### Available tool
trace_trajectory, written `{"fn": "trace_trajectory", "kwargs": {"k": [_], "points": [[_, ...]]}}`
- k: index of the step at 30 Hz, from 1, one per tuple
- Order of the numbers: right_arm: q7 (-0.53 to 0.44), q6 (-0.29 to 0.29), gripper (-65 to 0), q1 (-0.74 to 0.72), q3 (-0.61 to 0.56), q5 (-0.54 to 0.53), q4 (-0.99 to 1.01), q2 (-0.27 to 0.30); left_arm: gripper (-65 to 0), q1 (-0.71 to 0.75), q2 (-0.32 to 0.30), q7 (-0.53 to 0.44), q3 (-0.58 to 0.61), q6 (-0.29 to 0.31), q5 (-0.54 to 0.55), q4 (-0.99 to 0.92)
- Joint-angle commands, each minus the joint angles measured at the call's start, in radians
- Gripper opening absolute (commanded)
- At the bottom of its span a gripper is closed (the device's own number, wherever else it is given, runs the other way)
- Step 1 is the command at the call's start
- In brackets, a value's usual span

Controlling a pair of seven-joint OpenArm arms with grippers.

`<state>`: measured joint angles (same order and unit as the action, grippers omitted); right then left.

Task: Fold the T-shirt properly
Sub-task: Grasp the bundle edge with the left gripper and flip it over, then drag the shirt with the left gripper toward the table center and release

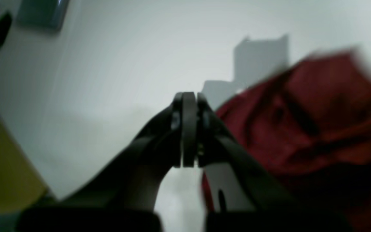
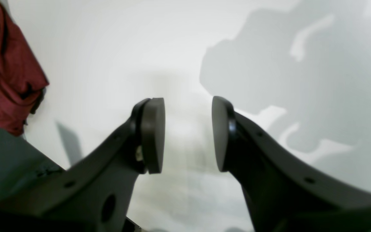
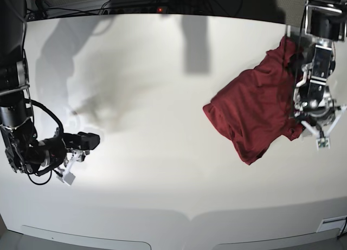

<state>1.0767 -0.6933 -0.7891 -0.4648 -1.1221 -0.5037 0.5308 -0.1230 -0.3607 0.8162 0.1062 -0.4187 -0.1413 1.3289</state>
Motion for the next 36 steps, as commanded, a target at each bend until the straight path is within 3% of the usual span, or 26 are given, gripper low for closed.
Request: {"fn": "trace_trajectory", "kwargs": {"k": [1,5,8,13,19,25,30,34,36], "points": [[-0.007,-0.005,-40.6,-0.036,0.007,-0.015,-0.01,0.014,-65.0,0.004,-0.011,-0.011,-0.006,-0.014,-0.016,0.019],[-0.007,-0.005,-40.6,-0.036,0.007,-0.015,-0.01,0.014,-65.0,0.084,-0.003,-0.035,-0.007,-0.048,0.027,0.02],[-0.007,-0.005,-40.6,-0.036,0.007,-0.014,-0.01,0.014,-65.0,0.127,0.006,-0.14,-0.007,-0.039,0.169,0.02],[-0.006,-0.005,-40.6,-0.035,0.007,-0.014,-0.01,0.014,-65.0,0.142,0.044,-0.309,-0.007,0.127,0.366,0.02],[0.002,-0.005,-40.6,-0.035,0.007,-0.014,-0.01,0.015,-65.0,0.116,0.085,-0.378,-0.007,0.371,0.469,0.02],[0.002,-0.005,-40.6,-0.035,0.007,-0.014,-0.01,0.014,-65.0,0.072,0.141,-0.389,-0.006,0.399,0.472,0.019],[0.002,-0.005,-40.6,-0.035,0.007,-0.014,-0.01,0.014,-65.0,0.053,0.217,-0.388,-0.006,0.521,0.482,0.019],[0.005,-0.005,-40.8,-0.033,0.007,-0.015,-0.01,0.014,-65.0,0.048,0.229,-0.402,-0.008,0.498,0.414,0.019],[0.012,-0.005,-44.3,-0.027,0.007,-0.016,-0.01,0.01,-65.0,0.045,0.212,-0.404,-0.008,0.402,0.382,0.019]]}}
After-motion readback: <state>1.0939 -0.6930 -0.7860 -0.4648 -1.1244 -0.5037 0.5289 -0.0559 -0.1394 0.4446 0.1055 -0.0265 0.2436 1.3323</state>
